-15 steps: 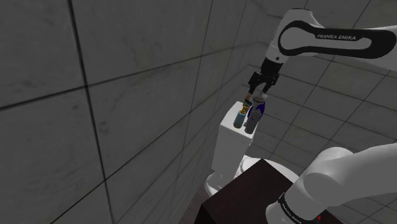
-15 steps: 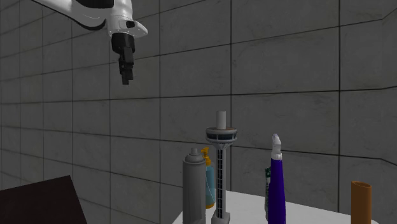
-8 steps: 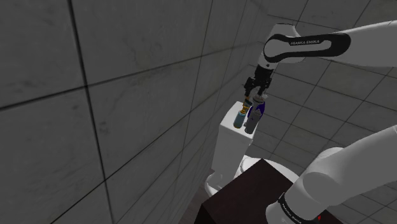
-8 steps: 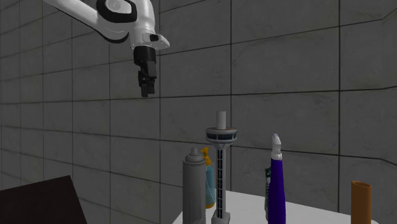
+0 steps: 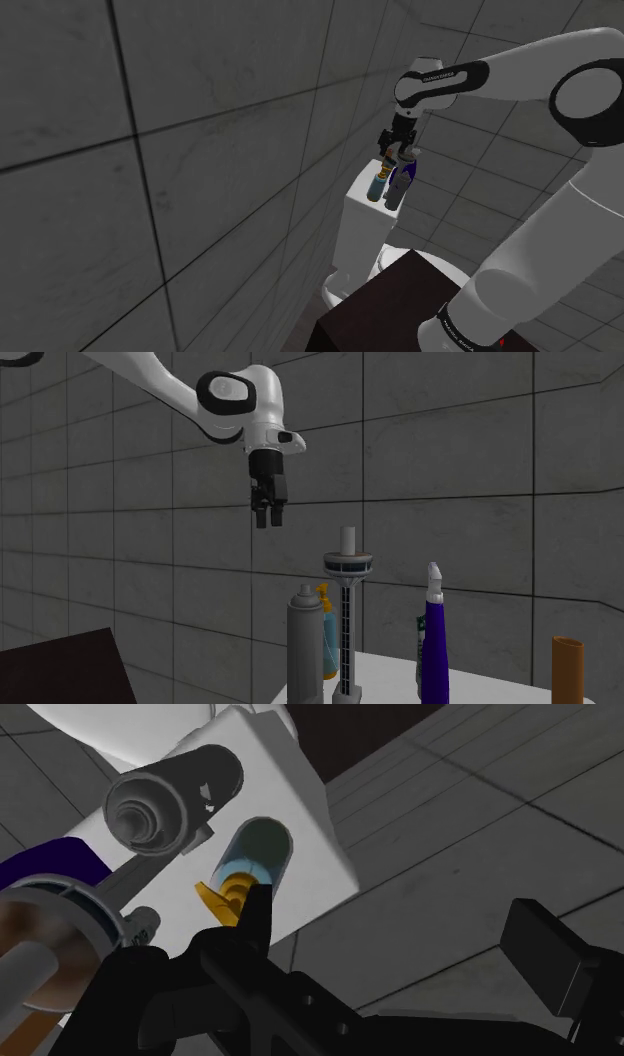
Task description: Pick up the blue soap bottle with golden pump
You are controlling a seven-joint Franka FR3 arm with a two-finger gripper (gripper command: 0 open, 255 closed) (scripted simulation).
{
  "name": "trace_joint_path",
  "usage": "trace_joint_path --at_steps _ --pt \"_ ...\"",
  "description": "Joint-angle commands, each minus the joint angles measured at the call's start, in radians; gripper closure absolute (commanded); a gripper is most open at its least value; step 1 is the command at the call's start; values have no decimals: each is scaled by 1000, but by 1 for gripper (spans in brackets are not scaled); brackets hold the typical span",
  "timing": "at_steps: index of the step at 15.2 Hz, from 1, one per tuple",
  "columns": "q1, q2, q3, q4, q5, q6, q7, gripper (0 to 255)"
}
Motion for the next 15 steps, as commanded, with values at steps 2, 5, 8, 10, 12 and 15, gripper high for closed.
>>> trace_joint_path --at_steps 2,5,8,10,12,15 --pt "-18 127 -25 80 45 27 -56 0" --pt "-46 249 -37 169 93 38 -108 0" --pt "-84 373 -39 271 140 37 -153 0" --pt "-113 456 -36 347 169 31 -179 0" --pt "-130 500 -33 390 182 25 -190 0" --pt "-133 517 -28 373 189 58 -193 0"
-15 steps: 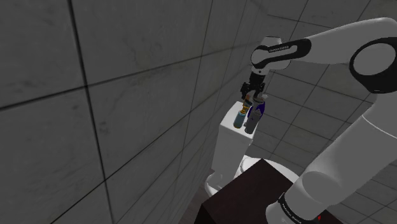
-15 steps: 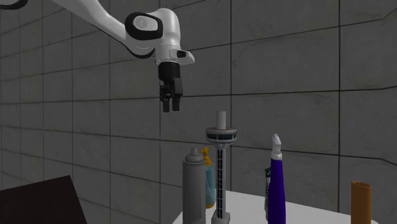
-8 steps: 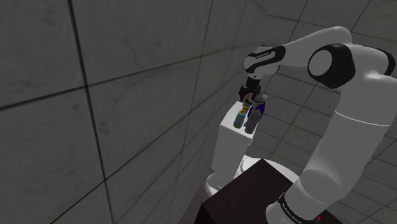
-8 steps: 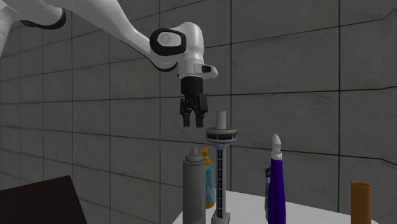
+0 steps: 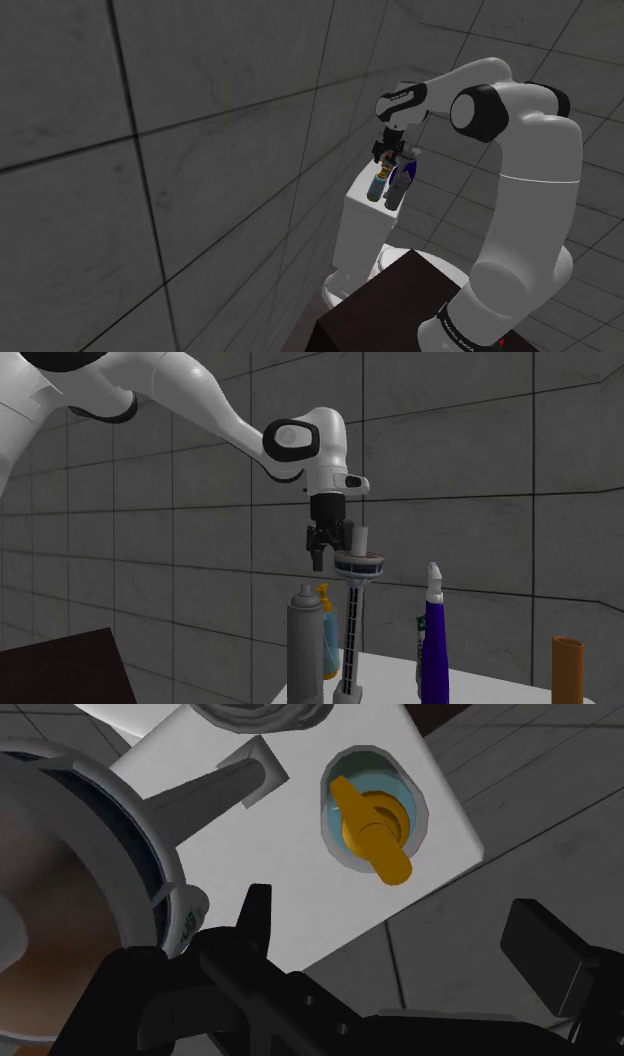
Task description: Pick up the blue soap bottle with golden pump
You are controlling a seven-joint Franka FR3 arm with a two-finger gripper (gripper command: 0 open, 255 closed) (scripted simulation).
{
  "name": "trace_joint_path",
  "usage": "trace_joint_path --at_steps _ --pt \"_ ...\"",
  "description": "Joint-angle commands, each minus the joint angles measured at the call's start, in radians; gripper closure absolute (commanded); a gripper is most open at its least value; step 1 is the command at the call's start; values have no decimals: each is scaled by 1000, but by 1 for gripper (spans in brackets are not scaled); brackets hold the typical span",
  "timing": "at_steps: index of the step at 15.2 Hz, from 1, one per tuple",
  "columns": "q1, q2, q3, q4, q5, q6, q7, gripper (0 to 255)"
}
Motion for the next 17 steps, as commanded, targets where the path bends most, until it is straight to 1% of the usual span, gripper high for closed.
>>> trace_joint_path --at_steps 1,4,6,7,15,16,17 --pt "-4 21 3 -18 7 23 -3 0" --pt "-9 44 10 -35 17 61 -6 0" --pt "-9 44 11 -35 16 61 -6 0" --pt "-8 45 11 -27 16 55 -3 255" --pt "-11 51 12 -20 18 54 -5 255" --pt "-9 43 11 -35 16 61 -6 255" --pt "-8 37 9 -31 13 51 -5 255"
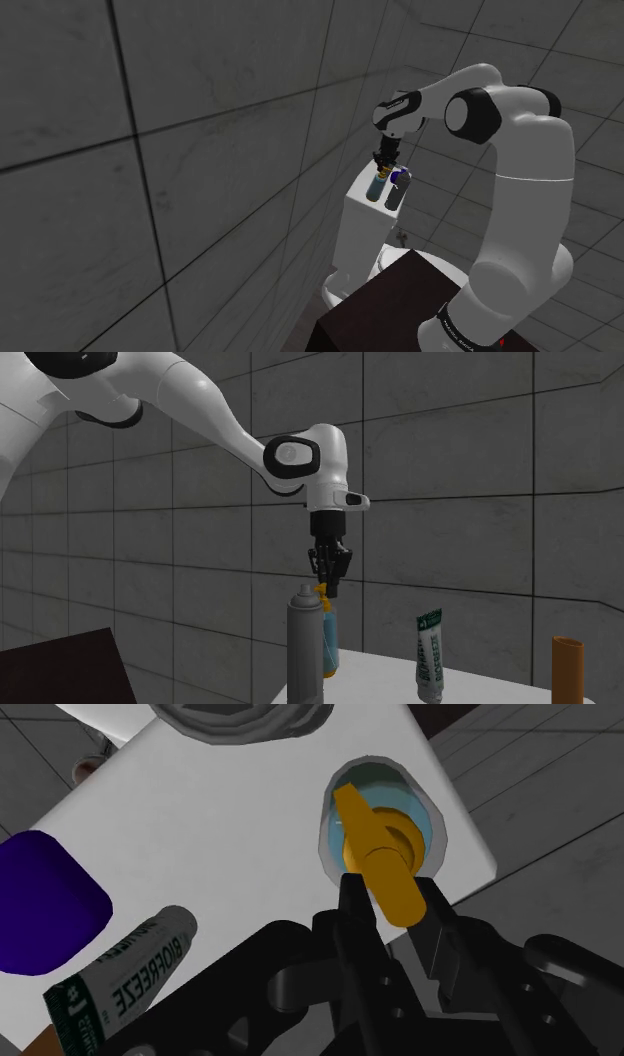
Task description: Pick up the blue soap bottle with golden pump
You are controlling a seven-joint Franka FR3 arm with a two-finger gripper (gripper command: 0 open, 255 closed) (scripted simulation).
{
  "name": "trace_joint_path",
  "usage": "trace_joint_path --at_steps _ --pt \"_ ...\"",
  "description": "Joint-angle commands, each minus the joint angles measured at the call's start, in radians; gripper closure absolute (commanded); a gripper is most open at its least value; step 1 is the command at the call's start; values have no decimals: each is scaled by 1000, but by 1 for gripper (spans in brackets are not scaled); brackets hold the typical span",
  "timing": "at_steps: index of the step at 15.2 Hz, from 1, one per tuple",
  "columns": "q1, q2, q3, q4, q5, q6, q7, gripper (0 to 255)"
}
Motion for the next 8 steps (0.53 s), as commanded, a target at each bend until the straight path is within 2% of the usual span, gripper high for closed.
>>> trace_joint_path --at_steps 1,8 --pt "2 -11 -3 2 -5 -15 1 255" --pt "8 -51 -12 41 -22 -92 7 255"
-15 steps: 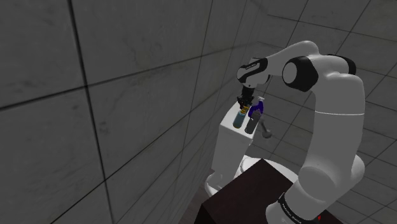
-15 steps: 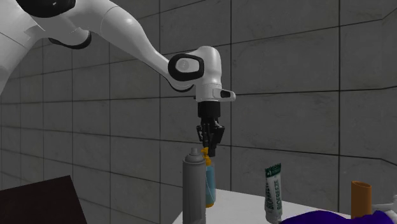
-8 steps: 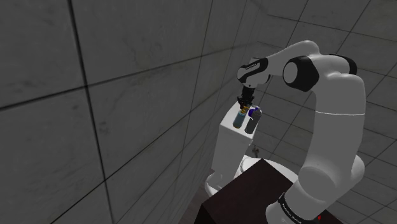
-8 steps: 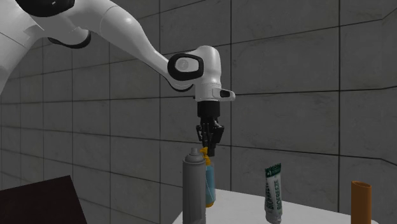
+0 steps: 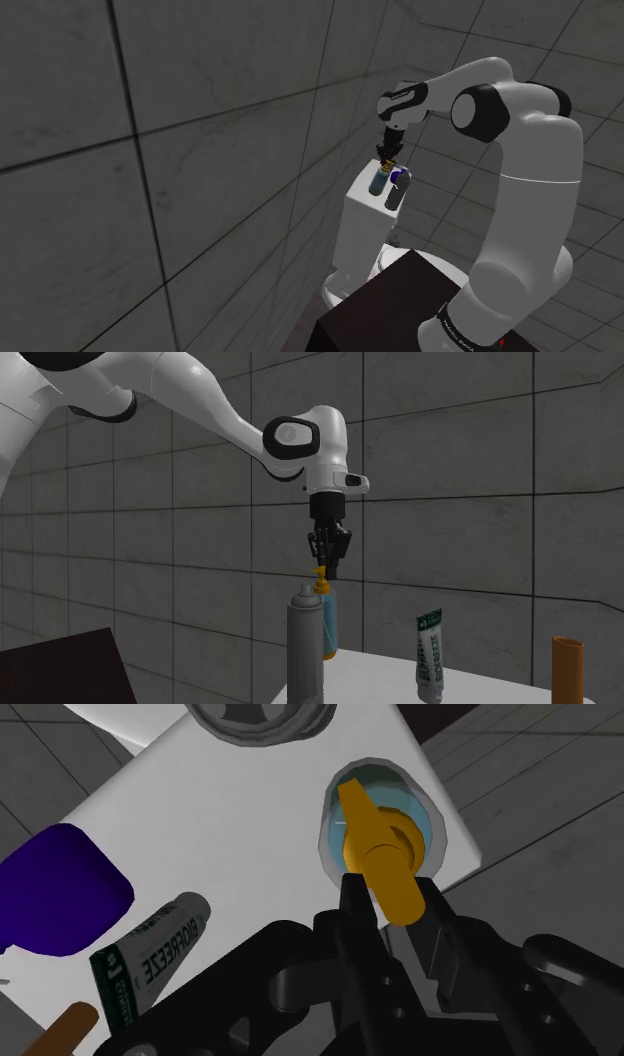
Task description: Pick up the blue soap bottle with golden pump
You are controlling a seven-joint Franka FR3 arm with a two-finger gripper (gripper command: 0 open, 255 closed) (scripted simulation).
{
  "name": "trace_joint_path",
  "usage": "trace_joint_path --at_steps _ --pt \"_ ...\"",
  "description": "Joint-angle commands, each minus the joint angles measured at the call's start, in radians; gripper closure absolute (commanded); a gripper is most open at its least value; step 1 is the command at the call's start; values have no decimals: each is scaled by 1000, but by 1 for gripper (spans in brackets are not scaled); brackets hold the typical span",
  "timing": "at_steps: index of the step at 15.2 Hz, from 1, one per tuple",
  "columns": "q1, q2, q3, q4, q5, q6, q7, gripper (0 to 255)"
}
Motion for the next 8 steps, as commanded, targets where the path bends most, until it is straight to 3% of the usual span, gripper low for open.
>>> trace_joint_path --at_steps 1,8 --pt "2 -11 -2 15 -5 -26 2 255" --pt "4 -34 -8 53 -15 -85 5 255"
